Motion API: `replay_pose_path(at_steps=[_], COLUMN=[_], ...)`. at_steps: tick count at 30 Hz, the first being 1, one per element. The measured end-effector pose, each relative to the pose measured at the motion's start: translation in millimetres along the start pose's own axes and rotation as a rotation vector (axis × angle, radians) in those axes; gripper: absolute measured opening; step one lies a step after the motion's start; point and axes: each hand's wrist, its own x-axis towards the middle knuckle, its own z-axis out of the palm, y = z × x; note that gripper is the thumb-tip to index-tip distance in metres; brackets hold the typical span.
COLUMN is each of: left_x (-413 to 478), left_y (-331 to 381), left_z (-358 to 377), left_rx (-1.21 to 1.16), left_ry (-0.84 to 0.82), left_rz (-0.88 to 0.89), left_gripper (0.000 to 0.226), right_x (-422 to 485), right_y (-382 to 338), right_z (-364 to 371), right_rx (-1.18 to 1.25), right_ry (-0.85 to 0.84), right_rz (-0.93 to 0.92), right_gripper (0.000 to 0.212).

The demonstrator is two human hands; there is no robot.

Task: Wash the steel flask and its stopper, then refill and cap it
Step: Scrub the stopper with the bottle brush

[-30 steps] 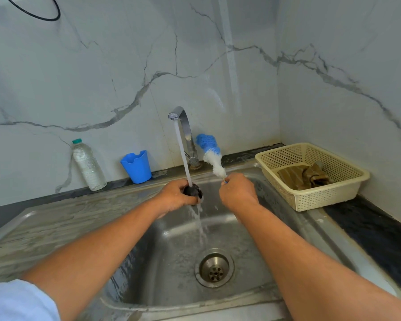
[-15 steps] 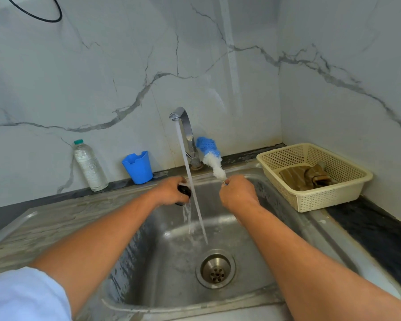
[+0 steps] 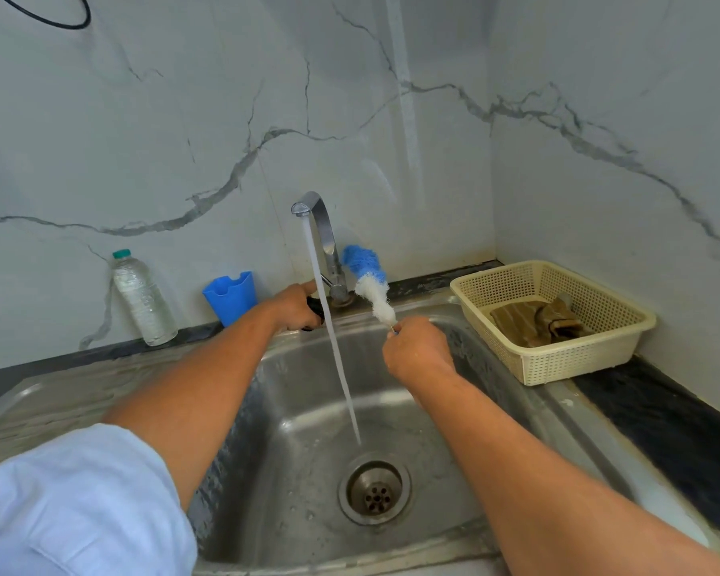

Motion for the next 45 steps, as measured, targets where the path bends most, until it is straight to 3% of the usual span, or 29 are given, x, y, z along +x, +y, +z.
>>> replay_pose_path(at_steps=[7, 14, 17, 20, 22, 31, 36, 45], left_x=[4, 6, -3, -13, -22, -81, -120, -208], left_y=[11, 6, 4, 3, -1, -16, -30, -70], left_z=[6, 8, 8, 6, 3, 3, -6, -55], left_rx=[0.199, 0.230, 0.072, -0.214, -0.277, -0.304, -0.323, -0.341], left_ry=[-0.016, -0.014, -0.039, 0.005, 0.040, -0.011, 0.028, 0.175], left_rz=[-0.021, 0.034, 0.096, 0.098, 0.088, 0.089, 0.076, 0.037], left_gripper=[0.112, 0.110, 0.098, 0.059, 0.047, 0.048, 0.049, 0.038], right_x=[1, 3, 2, 1, 1, -12, -29, -71], right_y=[-1, 1, 0, -1, -2, -8, -12, -36], right_z=[4, 2, 2, 3, 4, 9, 10, 35], right_rx=[-0.005, -0.023, -0.034, -0.039, -0.037, -0.054, -0.092, -0.329], right_ry=[-0.003, 0.009, 0.006, -0.003, -0.003, -0.014, -0.012, -0.169], right_rz=[-0.010, -0.018, -0.020, -0.019, -0.011, -0.024, -0.081, -0.292], right_gripper=[0.027, 0.030, 0.030, 0.031, 0.031, 0.029, 0.028, 0.026])
